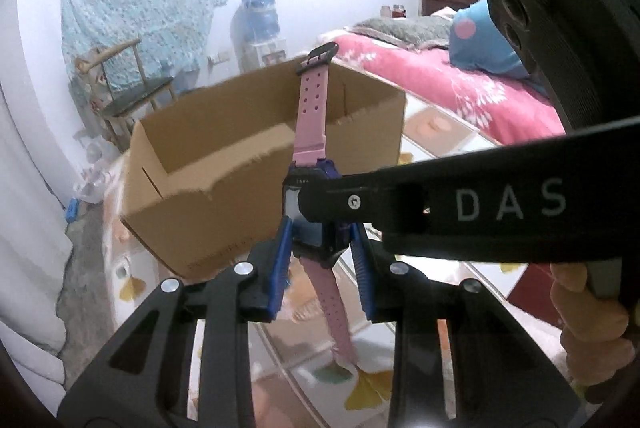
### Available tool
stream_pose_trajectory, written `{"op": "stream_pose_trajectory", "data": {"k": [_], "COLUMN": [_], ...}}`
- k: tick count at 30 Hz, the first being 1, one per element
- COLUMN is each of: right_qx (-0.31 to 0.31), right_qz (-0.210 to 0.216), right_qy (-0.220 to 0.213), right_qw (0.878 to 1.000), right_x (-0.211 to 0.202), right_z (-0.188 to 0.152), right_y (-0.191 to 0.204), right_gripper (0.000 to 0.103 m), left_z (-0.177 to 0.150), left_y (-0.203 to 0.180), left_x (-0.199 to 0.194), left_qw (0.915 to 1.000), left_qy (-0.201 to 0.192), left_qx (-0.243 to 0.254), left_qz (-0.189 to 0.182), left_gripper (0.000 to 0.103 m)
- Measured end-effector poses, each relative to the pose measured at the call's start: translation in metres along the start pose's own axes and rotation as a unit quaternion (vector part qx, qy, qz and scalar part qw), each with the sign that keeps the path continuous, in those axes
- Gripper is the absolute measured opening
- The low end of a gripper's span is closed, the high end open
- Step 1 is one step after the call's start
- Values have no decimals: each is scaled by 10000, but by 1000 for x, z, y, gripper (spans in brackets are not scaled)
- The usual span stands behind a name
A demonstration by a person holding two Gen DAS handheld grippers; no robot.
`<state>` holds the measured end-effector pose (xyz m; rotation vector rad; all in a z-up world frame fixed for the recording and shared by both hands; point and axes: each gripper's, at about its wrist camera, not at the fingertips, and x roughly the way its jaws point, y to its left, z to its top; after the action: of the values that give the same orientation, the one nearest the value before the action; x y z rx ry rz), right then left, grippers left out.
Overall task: Organize jewelry
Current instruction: 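Lift the smartwatch with the left gripper while the right gripper grasps its strap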
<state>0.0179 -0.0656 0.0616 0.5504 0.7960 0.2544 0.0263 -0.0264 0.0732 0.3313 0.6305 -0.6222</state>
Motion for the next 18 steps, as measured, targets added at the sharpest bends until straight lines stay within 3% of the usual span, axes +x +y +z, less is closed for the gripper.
{"op": "stream_pose_trajectory", "data": {"k": [5,11,18], "right_qx": [-208,-277,211], "right_qz": [212,726,1298], "right_qy": [-189,-355,-165], "right_qw": [9994,9963,9912], "right_x": [-20,-24,7], "right_z": [24,77,147], "right_y": [9,20,4], "right_gripper": [16,16,16], "left_z": [29,75,130], "left_y": [3,28,63], "left_x": [-10,-19,10], "left_qw": [9994,9978,9954], "left_qy": [-238,-489,-465], "left_qx": [119,229,553], "left_qz": [224,377,625], "left_gripper": [28,28,29]}}
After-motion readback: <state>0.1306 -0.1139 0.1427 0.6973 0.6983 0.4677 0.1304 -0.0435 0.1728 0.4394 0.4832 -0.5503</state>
